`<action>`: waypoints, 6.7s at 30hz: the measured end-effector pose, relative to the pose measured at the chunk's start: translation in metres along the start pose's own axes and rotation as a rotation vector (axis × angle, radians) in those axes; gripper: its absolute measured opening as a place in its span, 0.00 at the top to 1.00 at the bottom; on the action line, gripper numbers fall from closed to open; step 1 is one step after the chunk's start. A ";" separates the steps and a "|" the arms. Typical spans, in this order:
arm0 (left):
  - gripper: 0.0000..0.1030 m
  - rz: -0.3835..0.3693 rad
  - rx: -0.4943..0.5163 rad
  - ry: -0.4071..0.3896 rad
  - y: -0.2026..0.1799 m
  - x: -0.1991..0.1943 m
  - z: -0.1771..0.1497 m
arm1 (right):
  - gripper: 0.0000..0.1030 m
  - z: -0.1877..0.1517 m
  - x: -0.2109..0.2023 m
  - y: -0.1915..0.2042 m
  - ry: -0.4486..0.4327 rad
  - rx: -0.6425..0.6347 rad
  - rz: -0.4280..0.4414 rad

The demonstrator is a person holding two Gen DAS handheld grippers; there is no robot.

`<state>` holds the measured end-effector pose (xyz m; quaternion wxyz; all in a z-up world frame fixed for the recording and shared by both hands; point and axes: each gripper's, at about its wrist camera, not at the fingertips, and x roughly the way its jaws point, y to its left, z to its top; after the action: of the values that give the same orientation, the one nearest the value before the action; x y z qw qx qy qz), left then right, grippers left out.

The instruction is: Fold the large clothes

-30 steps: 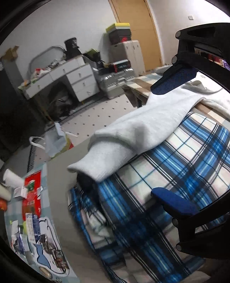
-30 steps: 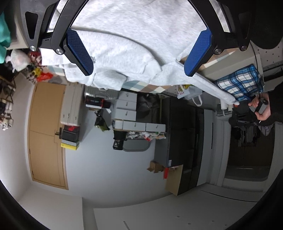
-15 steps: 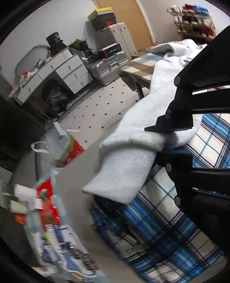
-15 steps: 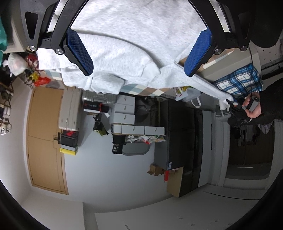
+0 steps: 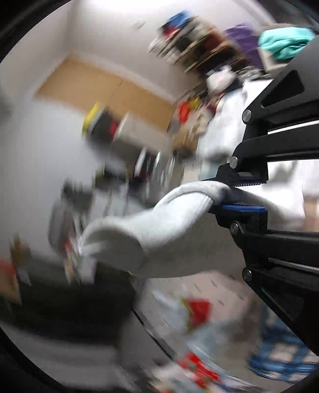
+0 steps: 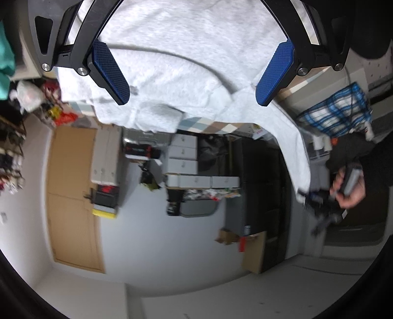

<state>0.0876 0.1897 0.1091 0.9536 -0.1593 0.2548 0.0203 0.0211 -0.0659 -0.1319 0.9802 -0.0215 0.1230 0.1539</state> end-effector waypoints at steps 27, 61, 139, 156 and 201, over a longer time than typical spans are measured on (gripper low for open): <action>0.23 -0.659 0.170 0.931 -0.350 0.291 -0.270 | 0.00 -0.038 -0.096 -0.205 -0.132 0.704 -0.367; 0.21 -0.365 -0.069 0.718 -0.062 0.221 -0.225 | 0.11 0.015 0.290 -0.131 0.872 -0.086 0.006; 0.16 -0.121 0.053 0.644 -0.063 0.342 -0.180 | 0.23 -0.014 0.229 -0.282 0.749 0.238 -0.399; 0.13 -0.206 0.029 0.592 -0.074 0.299 -0.191 | 0.19 -0.039 0.213 -0.255 0.797 0.169 -0.340; 0.02 0.086 0.322 0.301 -0.070 0.167 -0.208 | 0.04 0.089 0.444 -0.186 0.698 0.170 -0.312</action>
<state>0.1412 0.0512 -0.1232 0.9161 0.0050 0.4009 -0.0042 0.5083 -0.1039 -0.1552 0.8893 -0.0099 0.4565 -0.0242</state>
